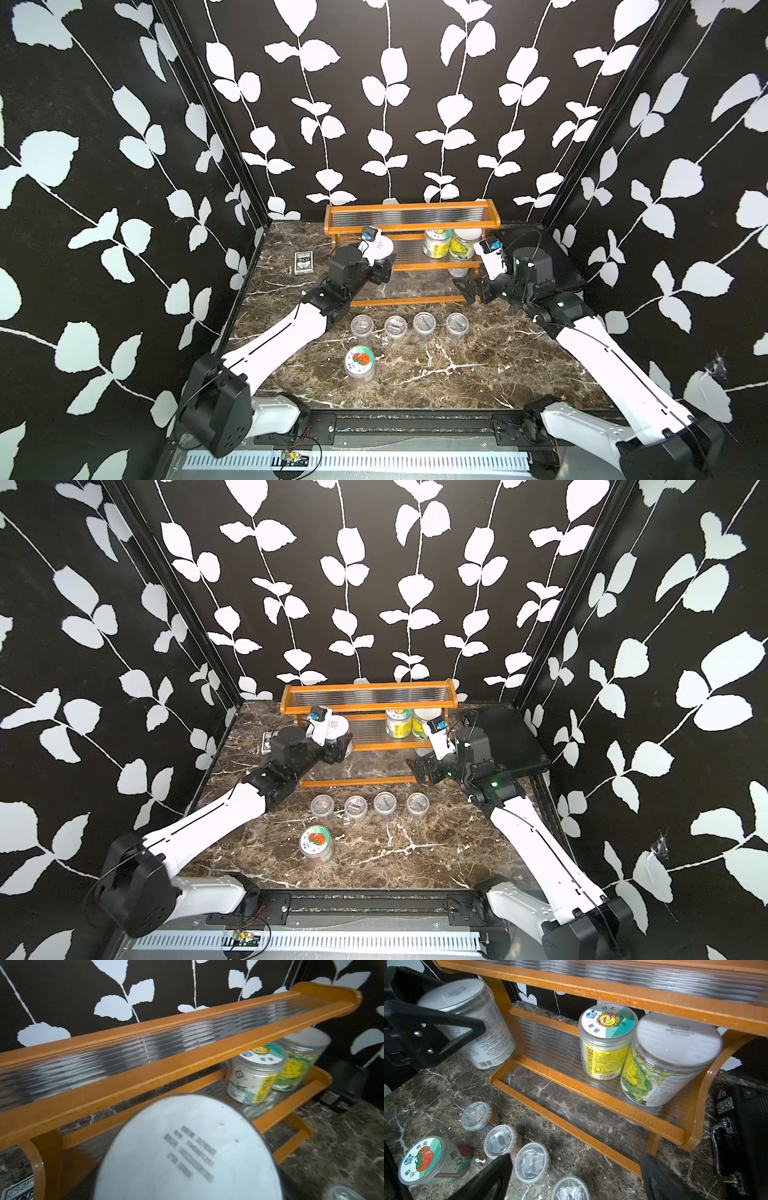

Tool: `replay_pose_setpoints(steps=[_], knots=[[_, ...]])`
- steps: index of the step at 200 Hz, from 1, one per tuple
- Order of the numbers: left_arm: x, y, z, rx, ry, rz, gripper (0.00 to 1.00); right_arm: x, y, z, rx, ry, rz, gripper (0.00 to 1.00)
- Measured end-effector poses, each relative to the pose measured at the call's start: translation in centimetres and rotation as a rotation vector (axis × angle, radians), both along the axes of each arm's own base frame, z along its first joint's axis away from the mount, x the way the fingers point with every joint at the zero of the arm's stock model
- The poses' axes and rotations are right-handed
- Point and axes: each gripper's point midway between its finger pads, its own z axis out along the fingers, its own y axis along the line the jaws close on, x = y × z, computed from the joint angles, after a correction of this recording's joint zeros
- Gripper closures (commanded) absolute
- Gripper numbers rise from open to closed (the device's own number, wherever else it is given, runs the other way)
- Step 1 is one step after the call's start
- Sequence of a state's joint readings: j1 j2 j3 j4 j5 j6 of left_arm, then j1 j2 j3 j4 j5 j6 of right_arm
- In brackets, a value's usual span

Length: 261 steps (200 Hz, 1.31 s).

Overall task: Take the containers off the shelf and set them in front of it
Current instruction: 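Pick up a container from the shelf, then place the container at the center of the board.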

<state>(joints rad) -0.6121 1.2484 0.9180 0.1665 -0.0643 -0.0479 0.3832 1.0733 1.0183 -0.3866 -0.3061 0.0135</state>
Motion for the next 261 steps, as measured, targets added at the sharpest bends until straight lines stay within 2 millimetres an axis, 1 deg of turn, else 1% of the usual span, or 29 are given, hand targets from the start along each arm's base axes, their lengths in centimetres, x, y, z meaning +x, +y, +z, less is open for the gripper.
replay_pose_setpoints(steps=[24, 36, 54, 71, 87, 109, 124, 143, 193, 236, 261], knots=[[-3.4, -0.7, 0.8, -0.001, 0.002, -0.083, 0.28, -0.3, 0.1, -0.3, -0.008, 0.010, 0.017, 0.00], [-5.5, -1.5, 1.0, 0.008, 0.004, -0.124, 0.28, -0.4, 0.1, -0.5, -0.014, 0.015, 0.023, 0.00], [-9.3, -3.4, 0.9, 0.021, 0.005, -0.201, 0.28, -0.6, 0.0, -0.7, -0.020, 0.025, 0.025, 0.00], [-12.6, -4.8, -0.1, 0.039, 0.019, -0.248, 0.29, -0.7, 0.0, -0.9, -0.021, 0.034, 0.027, 0.00], [-15.5, -6.1, -1.8, 0.071, 0.044, -0.266, 0.29, -0.7, 0.0, -0.9, -0.022, 0.035, 0.026, 0.00], [-18.8, -7.4, -3.9, 0.124, 0.063, -0.265, 0.29, -0.8, 0.0, -0.9, -0.023, 0.039, 0.026, 0.00], [-20.4, -8.1, -5.3, 0.147, 0.078, -0.255, 0.29, -0.8, -0.1, -0.7, -0.023, 0.038, 0.026, 0.00], [-20.9, -7.9, -7.0, 0.166, 0.100, -0.189, 0.30, -1.0, -0.1, -0.7, -0.024, 0.040, 0.026, 0.00], [-20.7, -6.5, -12.0, 0.199, 0.158, 0.019, 0.30, -1.6, -0.4, -0.4, -0.026, 0.041, 0.025, 0.00], [-20.2, -5.5, -14.2, 0.187, 0.170, 0.140, 0.30, -2.0, -0.7, -0.6, -0.044, 0.040, 0.031, 0.00], [-20.1, -4.4, -16.2, 0.187, 0.183, 0.180, 0.29, -2.1, -0.7, -0.7, -0.049, 0.044, 0.035, 0.00]])
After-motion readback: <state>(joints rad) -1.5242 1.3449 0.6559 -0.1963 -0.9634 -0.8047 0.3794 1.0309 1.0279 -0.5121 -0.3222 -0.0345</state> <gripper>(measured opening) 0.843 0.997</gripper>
